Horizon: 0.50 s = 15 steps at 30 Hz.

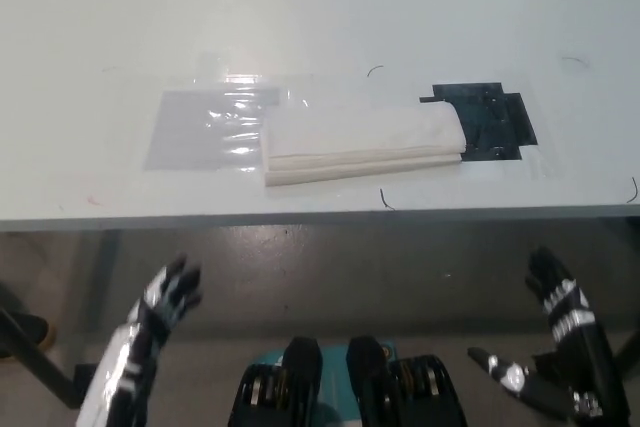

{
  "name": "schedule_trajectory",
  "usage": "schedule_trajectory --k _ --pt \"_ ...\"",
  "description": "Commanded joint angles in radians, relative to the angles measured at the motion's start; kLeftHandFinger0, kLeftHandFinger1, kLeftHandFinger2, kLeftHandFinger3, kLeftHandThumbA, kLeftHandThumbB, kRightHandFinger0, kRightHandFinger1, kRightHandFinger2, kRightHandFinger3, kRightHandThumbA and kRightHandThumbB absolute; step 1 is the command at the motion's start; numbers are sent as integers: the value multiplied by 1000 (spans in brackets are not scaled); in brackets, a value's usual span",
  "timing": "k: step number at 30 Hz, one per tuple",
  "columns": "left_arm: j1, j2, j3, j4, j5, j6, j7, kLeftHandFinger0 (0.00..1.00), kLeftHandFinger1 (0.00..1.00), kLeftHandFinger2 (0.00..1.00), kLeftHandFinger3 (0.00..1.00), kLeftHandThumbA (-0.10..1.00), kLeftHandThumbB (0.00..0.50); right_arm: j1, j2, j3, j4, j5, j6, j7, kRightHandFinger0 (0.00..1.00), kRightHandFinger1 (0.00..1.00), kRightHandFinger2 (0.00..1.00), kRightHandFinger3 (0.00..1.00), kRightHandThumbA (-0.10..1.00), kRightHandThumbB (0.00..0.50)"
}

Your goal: A stack of napkins is kept in the middle of the table close to the robot and the robot places both its hands sideways on the stack. Then it moves its hands away from each other while pressing down on the napkins to make them smooth

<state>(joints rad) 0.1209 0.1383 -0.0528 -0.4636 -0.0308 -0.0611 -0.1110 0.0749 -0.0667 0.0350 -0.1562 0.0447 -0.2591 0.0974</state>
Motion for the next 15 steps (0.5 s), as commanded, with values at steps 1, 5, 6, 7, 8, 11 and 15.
schedule_trajectory --k 1,5,6,7,8,11,15 --pt "-144 -25 -10 -71 13 113 4 1000 1000 1000 1000 1000 252 -125 20 12 -85 40 65 6 1000 1000 1000 1000 1000 330" --pt "-309 -65 -8 -25 26 137 22 1000 1000 1000 1000 1000 183 -257 39 12 -90 20 141 -11 1000 1000 1000 1000 1000 250" --pt "-348 -73 -8 -6 32 145 23 1000 1000 1000 1000 1000 169 -291 45 9 -84 28 164 -15 1000 1000 1000 1000 1000 242" --pt "-424 -94 -2 23 32 186 35 1000 1000 1000 1000 1000 155 -364 53 5 -55 34 181 -17 1000 1000 1000 1000 1000 232" --pt "-466 -107 3 45 26 208 41 1000 1000 1000 1000 1000 148 -403 63 -1 -39 33 196 -26 1000 1000 1000 1000 1000 242" --pt "-621 -130 30 186 -1 230 53 1000 1000 1000 1000 1000 202 -542 95 -20 36 56 235 -44 1000 1000 1000 1000 1000 226" --pt "-793 -151 70 410 -15 187 79 1000 1000 1000 1000 1000 258 -697 117 -46 184 84 226 -43 1000 1000 1000 1000 1000 193"
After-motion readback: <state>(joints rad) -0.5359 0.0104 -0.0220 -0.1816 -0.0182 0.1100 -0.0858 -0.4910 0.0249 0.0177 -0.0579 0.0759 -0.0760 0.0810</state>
